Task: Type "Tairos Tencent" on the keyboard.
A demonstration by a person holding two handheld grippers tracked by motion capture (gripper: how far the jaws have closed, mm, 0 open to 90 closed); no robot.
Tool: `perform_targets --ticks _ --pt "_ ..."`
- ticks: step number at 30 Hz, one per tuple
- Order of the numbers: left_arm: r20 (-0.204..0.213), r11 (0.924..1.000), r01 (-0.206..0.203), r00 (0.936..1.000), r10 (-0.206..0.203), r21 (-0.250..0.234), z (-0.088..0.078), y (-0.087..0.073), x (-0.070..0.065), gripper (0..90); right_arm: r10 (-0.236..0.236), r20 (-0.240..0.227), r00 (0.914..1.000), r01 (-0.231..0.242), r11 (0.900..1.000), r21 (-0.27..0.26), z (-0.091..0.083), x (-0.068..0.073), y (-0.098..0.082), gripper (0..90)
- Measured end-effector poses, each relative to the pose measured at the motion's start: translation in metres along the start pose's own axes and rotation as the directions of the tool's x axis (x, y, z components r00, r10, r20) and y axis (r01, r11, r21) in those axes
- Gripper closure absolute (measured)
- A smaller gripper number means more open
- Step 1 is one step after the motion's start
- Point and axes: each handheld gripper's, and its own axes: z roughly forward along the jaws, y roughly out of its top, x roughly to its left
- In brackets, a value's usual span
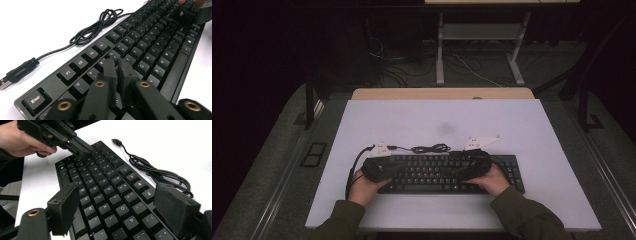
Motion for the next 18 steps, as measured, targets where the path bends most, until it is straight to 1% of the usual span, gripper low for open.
perform_targets --ticks 1,2,3,9,18 --pt "-0.002 0.9999 -0.008 1.0000 0.008 0.015 0.000 0.000 0.001 87.1 -0.004 0.001 1.0000 0.004 1.000 -0.001 0.000 0.000 0.000 20.5" --pt "-0.001 0.9999 -0.001 1.0000 0.001 0.014 0.001 0.000 0.001 88.6 -0.005 0.000 1.0000 0.005 1.000 0.002 0.000 0.001 0.000 20.5" --pt "0.000 0.9997 -0.006 1.0000 0.006 0.024 0.002 0.000 0.001 88.6 -0.004 -0.001 1.0000 0.004 1.000 0.002 0.000 0.001 0.000 20.4" --pt "-0.011 0.9990 -0.011 0.9999 0.012 0.043 0.006 0.001 0.001 88.6 -0.004 0.000 1.0000 0.004 1.000 0.003 -0.001 0.001 -0.001 20.3" --pt "-0.002 0.9988 -0.007 1.0000 0.007 0.049 0.012 0.001 0.002 88.6 -0.002 -0.001 1.0000 0.002 1.000 0.010 0.000 0.002 -0.003 20.3"
